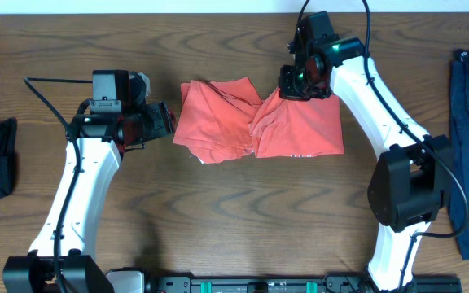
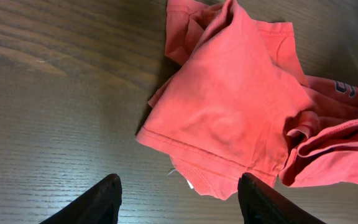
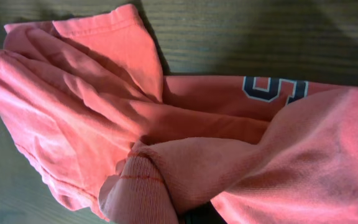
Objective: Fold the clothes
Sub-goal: 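Open the right gripper and raise it back to the right side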
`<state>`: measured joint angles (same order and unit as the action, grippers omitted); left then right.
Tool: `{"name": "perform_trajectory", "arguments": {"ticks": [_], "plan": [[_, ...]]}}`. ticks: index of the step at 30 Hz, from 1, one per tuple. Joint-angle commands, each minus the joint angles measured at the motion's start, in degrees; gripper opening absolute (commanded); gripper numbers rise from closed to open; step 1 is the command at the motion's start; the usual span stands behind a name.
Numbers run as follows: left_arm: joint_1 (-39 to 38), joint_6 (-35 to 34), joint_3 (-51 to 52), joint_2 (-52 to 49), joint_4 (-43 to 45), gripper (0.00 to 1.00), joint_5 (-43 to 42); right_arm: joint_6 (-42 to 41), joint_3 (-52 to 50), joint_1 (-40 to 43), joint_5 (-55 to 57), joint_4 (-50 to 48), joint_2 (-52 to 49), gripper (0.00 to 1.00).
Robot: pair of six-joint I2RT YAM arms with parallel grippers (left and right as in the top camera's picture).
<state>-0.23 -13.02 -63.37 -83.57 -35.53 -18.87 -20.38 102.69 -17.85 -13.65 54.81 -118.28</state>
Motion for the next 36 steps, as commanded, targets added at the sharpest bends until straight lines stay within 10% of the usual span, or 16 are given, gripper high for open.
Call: {"name": "perform_trajectory", "arguments": {"ticks": [1, 13, 15, 16, 28, 36], "plan": [[-0.02, 0.96, -0.98, -0.44, 0.04, 0.62, 0.52, -0.35, 0.59, -0.68, 0.22, -0.26, -1.14, 0.01], [-0.02, 0.96, -0.98, -0.44, -0.46, 0.62, 0.52, -3.37, 0.59, -2.80, 1.20, -4.94, -12.24, 0.06], [-0.02, 0.96, -0.98, -0.44, -0.48, 0.63, 0.50, -2.49, 0.59, -2.78, -0.09, -5.25, -13.11, 0.90], [-0.02, 0.96, -0.98, -0.44, -0.48, 0.63, 0.52, -2.21, 0.61, -2.69, -0.07, -5.16, -13.03, 0.98], [0.04, 2.34, -0.98, -7.98, 3.72, 0.83, -0.63, 0.33, 2.25, 0.48, 4.42, -3.69, 12.76, 0.99], [1.95, 2.93, -0.98, -22.25, 16.00, 0.86, -17.73, 3.34, 2.25, 1.68, 2.25, 5.38, 25.00, 0.99]]}}
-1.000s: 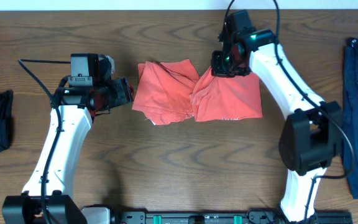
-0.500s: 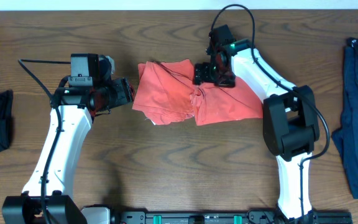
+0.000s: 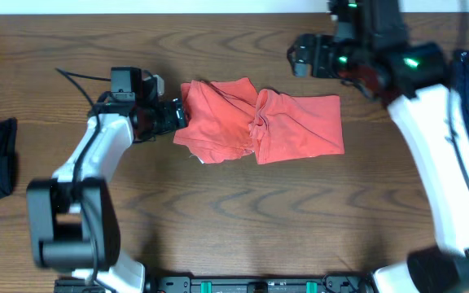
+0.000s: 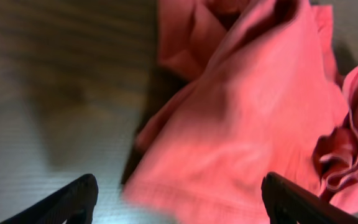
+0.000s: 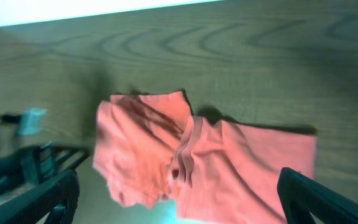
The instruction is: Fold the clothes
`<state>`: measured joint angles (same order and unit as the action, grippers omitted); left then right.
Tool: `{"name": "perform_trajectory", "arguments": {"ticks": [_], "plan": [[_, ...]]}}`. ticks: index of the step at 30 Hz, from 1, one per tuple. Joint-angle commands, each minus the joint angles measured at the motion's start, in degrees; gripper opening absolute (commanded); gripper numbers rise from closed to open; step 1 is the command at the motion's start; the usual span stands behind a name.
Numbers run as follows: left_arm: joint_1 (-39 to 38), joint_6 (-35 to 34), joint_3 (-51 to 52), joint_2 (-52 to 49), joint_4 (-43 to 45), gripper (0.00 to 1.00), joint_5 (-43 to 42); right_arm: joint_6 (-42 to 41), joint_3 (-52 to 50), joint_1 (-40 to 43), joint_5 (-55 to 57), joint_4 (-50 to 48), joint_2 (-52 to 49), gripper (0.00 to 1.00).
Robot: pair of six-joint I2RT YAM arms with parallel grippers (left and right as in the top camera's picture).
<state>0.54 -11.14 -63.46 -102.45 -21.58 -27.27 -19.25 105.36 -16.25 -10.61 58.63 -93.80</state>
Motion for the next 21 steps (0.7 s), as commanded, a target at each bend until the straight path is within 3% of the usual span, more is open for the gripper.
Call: {"name": "perform_trajectory", "arguments": {"ticks": [1, 14, 21], "plan": [[1.62, 1.05, -0.90, -4.85, 3.67, 0.86, -11.52, 2.64, -0.42, 0.07, -0.85, 2.36, 1.53, 0.99], [4.07, -3.13, -0.92, -17.70, 17.44, 0.89, -32.15, 2.80, -0.42, 0.07, -1.70, 5.88, 5.20, 0.99], [0.68, -3.13, -0.92, -18.53, 17.00, 0.63, -32.28, 2.80, -0.42, 0.04, -1.86, 5.84, 5.20, 0.99]]}}
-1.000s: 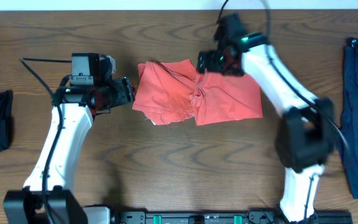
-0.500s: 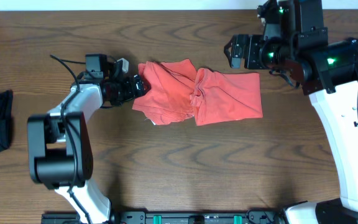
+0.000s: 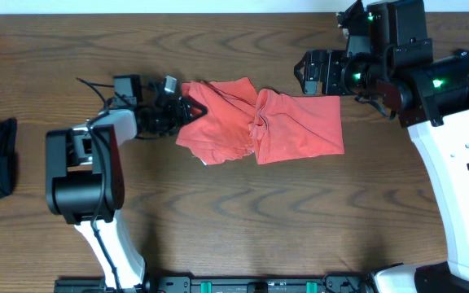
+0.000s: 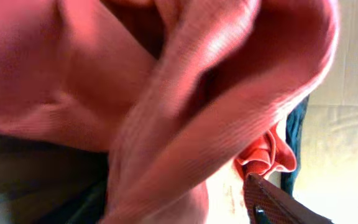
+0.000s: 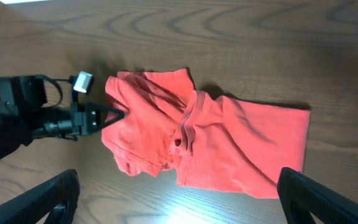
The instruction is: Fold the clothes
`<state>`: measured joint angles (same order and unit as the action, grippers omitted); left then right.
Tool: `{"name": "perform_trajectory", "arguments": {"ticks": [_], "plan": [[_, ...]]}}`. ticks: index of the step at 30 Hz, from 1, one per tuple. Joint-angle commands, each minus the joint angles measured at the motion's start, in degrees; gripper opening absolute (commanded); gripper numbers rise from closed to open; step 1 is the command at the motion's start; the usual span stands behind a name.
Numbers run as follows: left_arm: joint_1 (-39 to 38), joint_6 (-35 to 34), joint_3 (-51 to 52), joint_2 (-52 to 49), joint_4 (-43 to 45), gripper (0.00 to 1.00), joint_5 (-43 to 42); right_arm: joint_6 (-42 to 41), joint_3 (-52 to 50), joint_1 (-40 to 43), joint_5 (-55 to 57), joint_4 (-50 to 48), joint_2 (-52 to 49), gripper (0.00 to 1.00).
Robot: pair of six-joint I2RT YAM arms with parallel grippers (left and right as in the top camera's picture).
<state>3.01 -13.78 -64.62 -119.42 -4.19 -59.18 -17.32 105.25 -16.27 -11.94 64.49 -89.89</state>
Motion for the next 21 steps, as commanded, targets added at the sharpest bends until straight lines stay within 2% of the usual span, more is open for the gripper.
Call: {"name": "perform_trajectory", "arguments": {"ticks": [1, 3, 5, 13, 21], "plan": [[-2.25, -0.48, 0.24, -1.57, -0.42, 0.56, -0.35, 0.87, -0.31, 0.07, -0.52, 0.07, 1.29, 0.99], [-2.84, -0.48, 0.24, -1.57, -0.39, 0.35, -0.26, 0.87, -0.31, 0.07, -0.52, 0.09, 1.29, 0.99], [-2.86, -1.79, 0.24, -1.57, 0.04, 0.06, -0.17, 0.87, -0.31, 0.07, -0.52, 0.11, 1.29, 0.99], [1.86, -5.42, 0.04, -0.33, 0.02, 0.06, -0.42, 0.90, -0.31, 0.09, -0.50, 1.68, 1.29, 0.99], [7.37, -5.40, 0.04, 6.75, -4.26, 0.06, -0.37, 1.16, -0.31, 0.09, -0.48, 1.70, 1.27, 0.99]]}}
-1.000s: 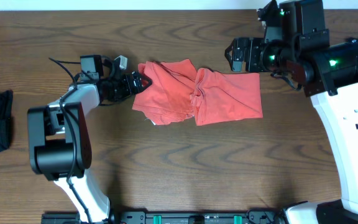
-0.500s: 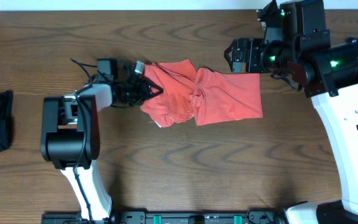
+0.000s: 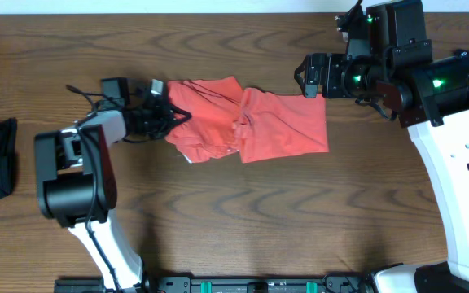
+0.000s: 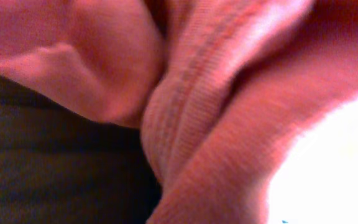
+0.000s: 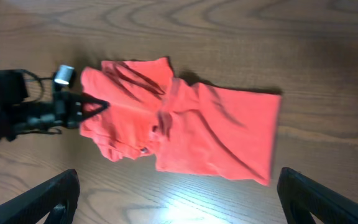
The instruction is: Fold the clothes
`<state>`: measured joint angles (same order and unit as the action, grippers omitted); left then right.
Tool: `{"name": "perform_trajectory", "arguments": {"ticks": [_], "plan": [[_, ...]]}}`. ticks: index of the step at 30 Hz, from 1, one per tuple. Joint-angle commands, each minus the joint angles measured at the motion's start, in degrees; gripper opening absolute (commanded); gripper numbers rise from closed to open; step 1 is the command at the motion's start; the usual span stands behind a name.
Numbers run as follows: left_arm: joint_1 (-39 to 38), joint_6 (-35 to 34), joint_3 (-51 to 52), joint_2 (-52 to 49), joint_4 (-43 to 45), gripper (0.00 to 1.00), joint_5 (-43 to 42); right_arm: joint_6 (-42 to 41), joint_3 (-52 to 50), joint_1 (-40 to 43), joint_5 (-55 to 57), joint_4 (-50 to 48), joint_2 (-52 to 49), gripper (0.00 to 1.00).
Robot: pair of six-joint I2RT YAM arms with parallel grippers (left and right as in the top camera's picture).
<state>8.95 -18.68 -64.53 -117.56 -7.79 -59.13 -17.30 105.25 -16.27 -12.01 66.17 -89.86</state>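
Observation:
A crumpled red shirt [image 3: 259, 122] lies on the wooden table [image 3: 243, 228]; its right half is flat and its left half is bunched. My left gripper [image 3: 166, 114] is at the shirt's left edge, shut on the fabric. Red cloth [image 4: 197, 124] fills the left wrist view, hiding the fingers. My right gripper [image 3: 309, 75] hangs high above the shirt's upper right corner. It is open and holds nothing. In its wrist view the whole shirt [image 5: 191, 124] lies below the gripper [image 5: 179, 180].
A black garment lies at the table's left edge. A dark navy garment lies at the right edge, partly under my right arm. Bare wood runs along the front of the table.
The whole shirt has shifted a little to the left with my left gripper, which holds its left edge. My right arm has stayed in place, open.
My right gripper was down in the shirt's middle fold while the left stood open beside the left edge. The right then let go and rose to the upper right. The left closed in on the edge, took hold, and the shirt now sits further left.

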Motion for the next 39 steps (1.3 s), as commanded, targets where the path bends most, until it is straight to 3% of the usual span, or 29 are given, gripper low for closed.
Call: {"name": "perform_trajectory", "arguments": {"ticks": [1, 10, 16, 26, 39], "plan": [[1.68, -0.46, -0.04, 5.88, -1.27, 0.06, -0.37, 1.14, -0.31, 0.09, -0.42, 0.02, 1.25, 0.99], [1.07, -0.02, -0.07, 16.90, -10.12, 0.06, 3.34, 1.97, -0.31, 0.09, -0.44, 0.11, 1.25, 0.99], [-6.03, -0.07, -0.04, 22.45, -15.43, 0.06, 8.96, 2.19, -0.31, 0.09, -0.44, 0.20, 1.25, 0.99], [-22.14, -3.13, -0.11, 23.06, -11.93, 0.06, 23.17, 3.28, -0.31, 0.09, -0.42, 2.01, 1.25, 0.99], [-30.62, -7.08, -0.11, 23.04, -5.01, 0.06, 32.81, 3.67, -0.31, 0.09, -0.22, 3.06, 1.25, 0.99]]}}
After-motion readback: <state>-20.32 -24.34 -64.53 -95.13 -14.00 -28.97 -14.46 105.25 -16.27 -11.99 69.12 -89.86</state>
